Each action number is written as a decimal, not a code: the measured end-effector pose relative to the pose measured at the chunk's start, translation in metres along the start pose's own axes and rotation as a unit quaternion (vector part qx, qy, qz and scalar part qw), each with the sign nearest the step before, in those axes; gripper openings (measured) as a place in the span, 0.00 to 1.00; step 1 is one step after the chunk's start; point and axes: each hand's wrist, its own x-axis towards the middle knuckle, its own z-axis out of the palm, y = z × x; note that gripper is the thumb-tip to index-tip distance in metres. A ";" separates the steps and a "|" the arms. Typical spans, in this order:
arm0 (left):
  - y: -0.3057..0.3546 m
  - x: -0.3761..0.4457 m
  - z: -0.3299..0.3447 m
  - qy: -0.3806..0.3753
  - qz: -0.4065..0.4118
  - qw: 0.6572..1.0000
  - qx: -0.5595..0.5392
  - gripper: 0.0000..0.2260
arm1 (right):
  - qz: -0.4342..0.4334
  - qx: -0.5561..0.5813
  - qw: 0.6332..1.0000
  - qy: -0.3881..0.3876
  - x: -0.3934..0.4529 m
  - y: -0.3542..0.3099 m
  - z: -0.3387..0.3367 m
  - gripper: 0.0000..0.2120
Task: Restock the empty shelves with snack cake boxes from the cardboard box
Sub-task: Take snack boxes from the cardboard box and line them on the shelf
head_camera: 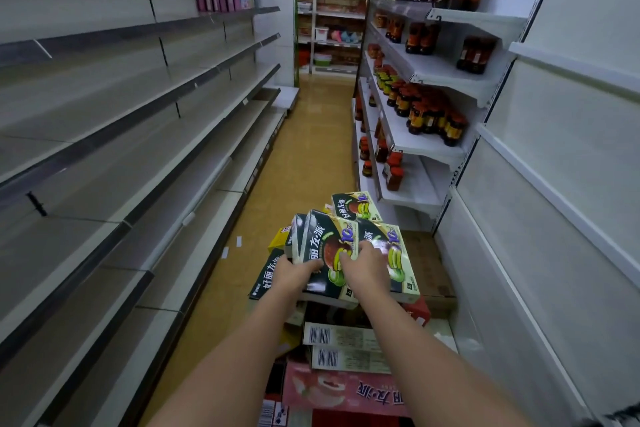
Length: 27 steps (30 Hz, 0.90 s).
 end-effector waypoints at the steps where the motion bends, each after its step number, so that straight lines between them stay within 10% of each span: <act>1: 0.003 -0.001 0.000 -0.006 -0.001 1.000 -0.017 0.08 | -0.001 -0.005 1.000 -0.008 0.003 0.001 0.001 0.23; 5: 0.012 -0.006 -0.009 -0.003 0.001 0.999 -0.037 0.07 | -0.005 0.032 0.999 -0.032 0.009 -0.001 0.000 0.23; 11: 0.010 -0.016 -0.038 -0.025 -0.004 0.995 -0.099 0.31 | 0.001 0.207 0.972 -0.107 0.004 -0.023 0.007 0.31; 15: 0.008 -0.040 -0.059 -0.023 0.003 0.992 -0.123 0.23 | 0.042 0.315 0.929 -0.189 -0.007 -0.040 0.020 0.35; 27: -0.040 -0.116 -0.144 0.218 0.003 0.952 -0.216 0.26 | 0.002 0.325 0.840 -0.434 -0.079 -0.082 0.075 0.21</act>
